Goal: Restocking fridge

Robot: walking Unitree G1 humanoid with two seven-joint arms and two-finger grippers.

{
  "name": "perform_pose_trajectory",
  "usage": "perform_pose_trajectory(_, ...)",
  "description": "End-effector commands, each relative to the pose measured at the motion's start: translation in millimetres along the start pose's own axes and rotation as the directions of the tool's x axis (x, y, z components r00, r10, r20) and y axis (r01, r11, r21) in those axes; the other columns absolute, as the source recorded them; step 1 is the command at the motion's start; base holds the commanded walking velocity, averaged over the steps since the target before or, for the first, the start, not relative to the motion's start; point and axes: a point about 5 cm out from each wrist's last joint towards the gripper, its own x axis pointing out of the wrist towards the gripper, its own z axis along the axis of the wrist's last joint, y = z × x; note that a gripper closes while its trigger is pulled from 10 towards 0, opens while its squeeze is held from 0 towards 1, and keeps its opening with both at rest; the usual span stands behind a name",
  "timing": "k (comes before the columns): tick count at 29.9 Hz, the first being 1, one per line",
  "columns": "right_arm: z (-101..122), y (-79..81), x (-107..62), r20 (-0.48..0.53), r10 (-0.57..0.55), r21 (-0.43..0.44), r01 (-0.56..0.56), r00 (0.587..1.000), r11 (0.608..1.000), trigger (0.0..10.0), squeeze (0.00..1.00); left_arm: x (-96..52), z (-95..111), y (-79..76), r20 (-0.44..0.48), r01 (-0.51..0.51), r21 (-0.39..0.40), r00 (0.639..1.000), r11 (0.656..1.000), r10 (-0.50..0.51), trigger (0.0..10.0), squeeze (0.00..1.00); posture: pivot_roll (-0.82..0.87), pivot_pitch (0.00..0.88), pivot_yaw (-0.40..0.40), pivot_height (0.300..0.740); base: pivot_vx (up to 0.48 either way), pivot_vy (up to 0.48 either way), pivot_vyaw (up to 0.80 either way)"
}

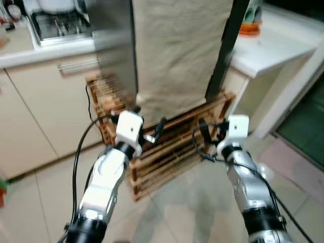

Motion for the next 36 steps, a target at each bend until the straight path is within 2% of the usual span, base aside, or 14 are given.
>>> perform_pose_trajectory(1, 9, -1.7, 2.5, 0.034, -0.009, -0.005, 0.009, 0.999, 1.000, 10.0, 0.00, 2.6, 1, 1.7, 0.004, 0.009, 0.000, 1.000, 1.000, -0.009, 10.0, 0.00, 0.01, 0.000, -0.039, 0.740, 0.000, 0.480, -0.57)
perform_pose_trajectory(11, 12, -3.8, 1.8, 0.038, -0.019, -0.023, 0.020, 0.999, 1.000, 10.0, 0.00, 11.6, 5, -2.6, 0.029, 0.056, 0.044, 0.998, 0.997, -0.058, 10.0, 0.00, 0.02, 0.000, -0.047, 0.740, 0.000, 0.480, -0.57)
perform_pose_trajectory(15, 13, -3.7, 2.0, 0.049, -0.020, -0.027, 0.021, 0.999, 0.999, 10.0, 0.00, 13.1, 6, -3.7, 0.037, 0.067, 0.033, 0.997, 0.997, -0.068, 10.0, 0.00, 0.02, 0.000, -0.046, 0.740, 0.000, 0.480, -0.57)
perform_pose_trajectory(18, 14, -3.8, 0.9, 0.055, -0.021, -0.036, 0.023, 0.998, 0.999, 10.0, 0.00, 14.2, 7, -3.2, 0.042, 0.062, 0.051, 0.997, 0.997, -0.064, 10.0, 0.00, 0.02, 0.000, -0.046, 0.740, 0.000, 0.480, -0.56)
perform_pose_trajectory(19, 15, -3.8, -0.7, 0.080, -0.027, -0.037, 0.030, 0.996, 0.999, 10.0, 0.00, 15.6, 7, -2.5, 0.043, 0.039, 0.091, 0.998, 0.995, -0.043, 10.0, 0.00, 0.02, 0.000, -0.041, 0.736, 0.000, 0.000, -0.48)
perform_pose_trajectory(20, 15, -3.8, -0.7, 0.080, -0.027, -0.037, 0.030, 0.996, 0.999, 10.0, 0.00, 15.6, 7, -2.5, 0.043, 0.039, 0.091, 0.998, 0.995, -0.043, 10.0, 0.00, 0.02, 0.000, -0.041, 0.736, 0.000, 0.000, -0.48)
perform_pose_trajectory(23, 31, -5.0, -0.2, 0.156, -0.054, -0.128, 0.075, 0.986, 0.989, 10.0, 0.00, 21.2, 15, -1.7, 0.065, 0.007, 0.059, 0.998, 0.998, -0.011, 10.0, 0.00, 0.02, 0.000, -0.041, 0.736, 0.000, 0.000, 0.00)
perform_pose_trajectory(26, 41, -12.8, -1.4, 0.207, -0.125, -0.150, 0.157, 0.970, 0.976, 10.0, 0.00, 27.3, 17, -3.9, 0.061, -0.012, 0.062, 0.998, 0.998, 0.008, 10.0, 0.00, 0.02, 0.000, -0.045, 0.736, 0.000, 0.000, 0.00)
perform_pose_trajectory(30, 39, -15.6, -4.5, 0.198, -0.136, -0.166, 0.170, 0.971, 0.971, 10.0, 0.00, 31.5, 20, -5.9, 0.076, -0.012, 0.024, 0.997, 1.000, 0.010, 10.0, 0.00, 0.02, 0.000, -0.046, 0.736, 0.000, 0.000, 0.00)
perform_pose_trajectory(33, 36, -17.6, -5.6, 0.187, -0.146, -0.173, 0.179, 0.971, 0.968, 10.0, 0.00, 30.7, 23, -6.6, 0.095, -0.013, 0.006, 0.995, 1.000, 0.012, 10.0, 0.00, 0.02, 0.000, -0.044, 0.736, 0.000, 0.000, 0.00)
perform_pose_trajectory(36, 48, -21.8, -10.9, 0.261, -0.194, -0.194, 0.248, 0.946, 0.949, 10.0, 0.00, 23.6, 25, -9.1, 0.109, -0.001, -0.036, 0.994, 0.999, 0.004, 10.0, 0.00, 0.02, 0.000, -0.043, 0.736, 0.000, 0.000, 0.00)
